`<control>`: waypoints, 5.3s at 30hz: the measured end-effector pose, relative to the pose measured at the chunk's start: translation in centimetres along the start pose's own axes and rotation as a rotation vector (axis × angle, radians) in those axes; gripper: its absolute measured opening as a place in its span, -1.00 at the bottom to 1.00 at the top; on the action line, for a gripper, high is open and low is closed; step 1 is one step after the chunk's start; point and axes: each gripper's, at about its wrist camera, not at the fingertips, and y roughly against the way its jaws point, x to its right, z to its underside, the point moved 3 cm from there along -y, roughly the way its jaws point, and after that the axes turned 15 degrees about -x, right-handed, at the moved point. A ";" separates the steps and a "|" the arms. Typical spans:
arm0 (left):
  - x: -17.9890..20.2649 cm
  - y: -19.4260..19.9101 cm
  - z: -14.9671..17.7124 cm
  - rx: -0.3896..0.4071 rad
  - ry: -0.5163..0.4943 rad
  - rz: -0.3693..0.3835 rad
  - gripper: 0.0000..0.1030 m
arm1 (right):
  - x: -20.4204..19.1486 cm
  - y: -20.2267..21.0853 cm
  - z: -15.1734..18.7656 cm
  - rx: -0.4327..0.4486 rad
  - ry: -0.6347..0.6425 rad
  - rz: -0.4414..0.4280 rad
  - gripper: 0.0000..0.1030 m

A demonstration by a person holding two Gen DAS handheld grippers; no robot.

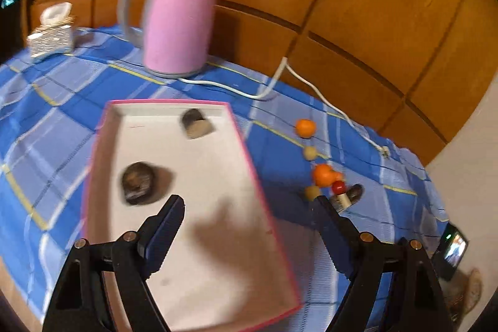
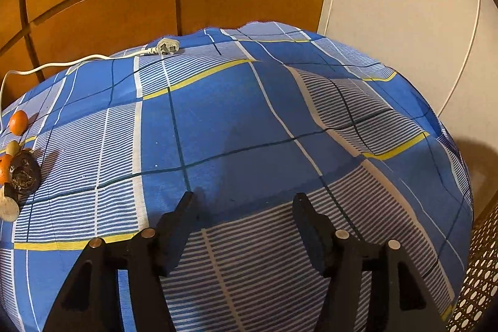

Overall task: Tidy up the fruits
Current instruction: 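Move the left tool to the orange and close its fingers on it, then carry the orange with the left tool into the tray and release, then move the right tool to the fruit cluster and grasp the red cherry tomato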

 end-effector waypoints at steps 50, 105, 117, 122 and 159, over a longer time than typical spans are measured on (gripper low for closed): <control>9.9 -14.6 -12.9 -0.187 -0.150 -0.002 -0.24 | 0.0 -0.2 -0.2 0.011 0.004 0.007 0.26; -9.2 0.0 5.5 0.015 0.164 -0.144 -0.23 | 0.1 -0.1 -0.1 0.010 -0.006 -0.019 0.26; -8.7 -1.0 5.8 0.048 0.132 -0.175 0.21 | 0.1 -0.1 -0.1 0.008 -0.003 -0.013 0.26; -8.5 -0.3 6.3 0.077 0.128 -0.195 0.27 | 0.1 -0.1 -0.1 0.005 0.001 -0.008 0.26; -10.0 2.1 7.8 0.126 0.194 -0.211 0.58 | -13.6 6.7 2.2 -0.096 0.468 -0.522 -0.14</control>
